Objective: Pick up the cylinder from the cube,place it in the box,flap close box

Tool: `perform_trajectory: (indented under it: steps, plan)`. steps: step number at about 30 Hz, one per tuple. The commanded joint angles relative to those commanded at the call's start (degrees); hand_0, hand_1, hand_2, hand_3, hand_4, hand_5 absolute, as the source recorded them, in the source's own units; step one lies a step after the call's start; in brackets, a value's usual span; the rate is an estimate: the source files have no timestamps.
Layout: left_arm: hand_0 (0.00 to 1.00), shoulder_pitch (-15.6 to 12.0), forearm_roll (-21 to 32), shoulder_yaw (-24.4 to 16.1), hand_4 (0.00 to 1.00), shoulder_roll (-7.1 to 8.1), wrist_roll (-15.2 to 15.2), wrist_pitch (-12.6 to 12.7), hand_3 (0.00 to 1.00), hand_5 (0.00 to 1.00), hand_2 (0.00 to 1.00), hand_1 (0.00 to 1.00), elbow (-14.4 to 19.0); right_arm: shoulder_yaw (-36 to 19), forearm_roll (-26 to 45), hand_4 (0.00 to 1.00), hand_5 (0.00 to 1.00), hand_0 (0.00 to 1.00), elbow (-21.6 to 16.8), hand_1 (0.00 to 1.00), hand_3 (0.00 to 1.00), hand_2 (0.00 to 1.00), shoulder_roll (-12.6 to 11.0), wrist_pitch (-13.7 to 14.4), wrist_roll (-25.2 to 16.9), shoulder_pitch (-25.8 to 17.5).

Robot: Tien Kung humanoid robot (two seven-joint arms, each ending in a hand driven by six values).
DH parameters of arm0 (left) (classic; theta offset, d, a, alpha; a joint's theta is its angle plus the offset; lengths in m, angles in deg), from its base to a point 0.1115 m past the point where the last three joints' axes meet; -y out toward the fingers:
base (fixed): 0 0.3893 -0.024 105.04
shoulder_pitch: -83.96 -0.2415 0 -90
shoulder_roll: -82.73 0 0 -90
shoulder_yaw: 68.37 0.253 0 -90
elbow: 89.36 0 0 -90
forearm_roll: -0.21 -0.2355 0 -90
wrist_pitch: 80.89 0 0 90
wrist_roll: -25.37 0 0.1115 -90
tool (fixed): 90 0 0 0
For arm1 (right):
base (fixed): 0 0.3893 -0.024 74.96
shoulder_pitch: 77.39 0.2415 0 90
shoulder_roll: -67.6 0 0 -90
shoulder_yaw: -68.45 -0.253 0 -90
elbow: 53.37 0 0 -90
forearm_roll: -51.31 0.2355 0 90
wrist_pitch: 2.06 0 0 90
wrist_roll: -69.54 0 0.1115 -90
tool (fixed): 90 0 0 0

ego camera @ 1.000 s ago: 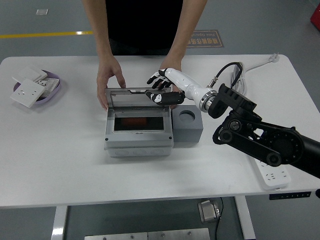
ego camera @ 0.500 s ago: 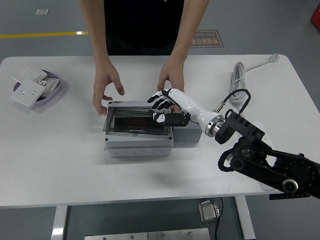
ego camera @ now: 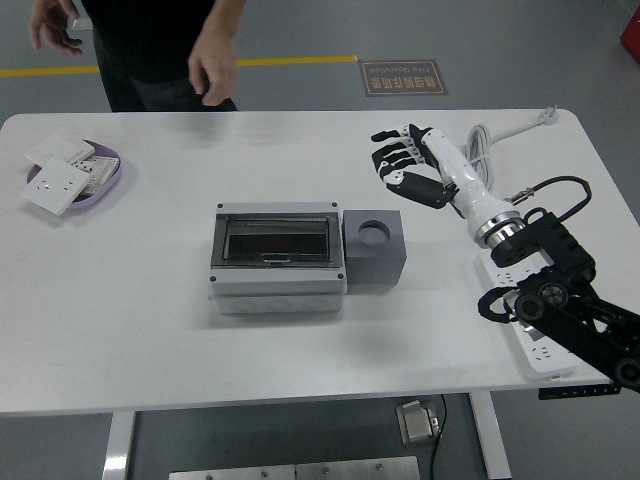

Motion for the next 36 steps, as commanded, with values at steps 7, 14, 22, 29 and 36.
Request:
perform_trajectory:
  steps: [7, 14, 22, 29, 36]
  plan:
    - [0.570, 0.24, -0.95, 0.10, 0.708, -0.41, -0.57, 1.07, 0.594, 0.241, 0.563, 0.611, 0.04, -15.02, 4.74, 0.535, 0.325, 0.617, 9.57, 0.612, 0.671, 0.625, 3.53, -7.71, -5.02, -4.32]
    - [0.569, -0.45, -1.26, 0.38, 0.709, -0.65, -0.74, 1.35, 0.594, 0.242, 0.562, 0.610, -0.04, -27.41, 14.55, 0.562, 0.231, 0.700, 17.56, 0.653, 0.688, 0.655, 4.02, -13.96, -8.06, -7.94]
    - [0.568, -0.94, -1.21, 0.74, 0.708, -0.53, -0.53, 1.54, 0.591, 0.244, 0.560, 0.610, -0.08, -30.53, 18.78, 0.709, 0.154, 0.733, 15.79, 0.689, 0.710, 0.691, 2.60, -15.88, -8.01, -6.90]
    - [0.568, -1.29, -1.25, 0.75, 0.707, -0.42, -0.66, 1.65, 0.591, 0.243, 0.560, 0.609, -0.16, -30.18, 18.29, 0.725, 0.132, 0.732, 11.25, 0.693, 0.721, 0.695, 4.15, -18.87, -7.03, -7.13]
    - [0.568, -1.83, -1.47, 0.38, 0.703, -0.22, -0.30, 2.12, 0.590, 0.233, 0.558, 0.609, -0.11, -30.32, 19.15, 0.723, 0.088, 0.750, 10.55, 0.719, 0.771, 0.734, 5.35, -20.72, -6.20, -7.34]
